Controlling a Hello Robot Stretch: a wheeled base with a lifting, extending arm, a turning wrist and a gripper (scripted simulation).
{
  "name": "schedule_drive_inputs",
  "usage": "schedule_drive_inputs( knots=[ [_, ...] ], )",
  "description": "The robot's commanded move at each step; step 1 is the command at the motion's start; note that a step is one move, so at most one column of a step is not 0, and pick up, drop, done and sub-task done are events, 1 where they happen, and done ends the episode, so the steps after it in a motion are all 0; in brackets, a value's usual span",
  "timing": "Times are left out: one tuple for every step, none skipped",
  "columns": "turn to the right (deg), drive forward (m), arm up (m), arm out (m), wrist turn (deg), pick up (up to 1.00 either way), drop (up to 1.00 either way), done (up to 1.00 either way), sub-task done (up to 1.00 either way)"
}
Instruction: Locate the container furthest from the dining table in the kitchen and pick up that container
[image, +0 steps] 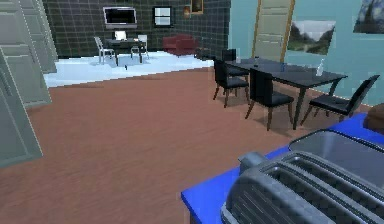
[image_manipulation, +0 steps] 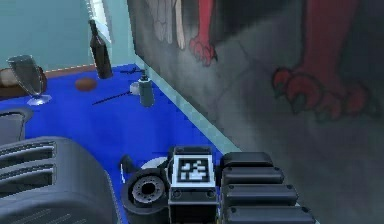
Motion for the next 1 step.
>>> schedule_drive_inputs(
  knots=[
    [0.0, 0.00, -0.14, 0.00, 0.0, 0.00, 0.00, 0.00, 0.00]
  ],
)
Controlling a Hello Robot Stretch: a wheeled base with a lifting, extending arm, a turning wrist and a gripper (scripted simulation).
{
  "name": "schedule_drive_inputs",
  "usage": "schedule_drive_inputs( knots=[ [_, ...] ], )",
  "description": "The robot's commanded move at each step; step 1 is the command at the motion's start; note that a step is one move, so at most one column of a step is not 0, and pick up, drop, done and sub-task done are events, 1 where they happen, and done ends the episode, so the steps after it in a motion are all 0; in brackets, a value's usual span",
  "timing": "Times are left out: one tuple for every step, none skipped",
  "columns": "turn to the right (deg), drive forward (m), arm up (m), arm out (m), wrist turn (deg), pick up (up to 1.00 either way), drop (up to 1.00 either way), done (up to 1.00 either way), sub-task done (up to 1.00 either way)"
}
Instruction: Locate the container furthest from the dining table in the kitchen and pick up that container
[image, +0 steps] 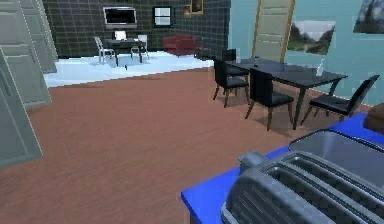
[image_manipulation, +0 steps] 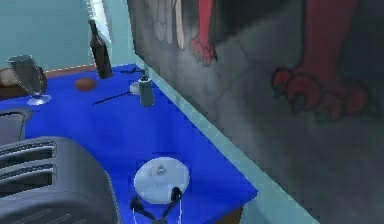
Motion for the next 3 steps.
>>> schedule_drive_inputs(
  knots=[
    [0.0, 0.00, 0.00, 0.00, 0.0, 1.00, 0.00, 0.00, 0.00],
    [0.0, 0.00, 0.10, 0.00, 0.0, 0.00, 0.00, 0.00, 0.00],
    [0.0, 0.00, 0.00, 0.00, 0.0, 0.00, 0.00, 1.00, 0.00]
  ],
)
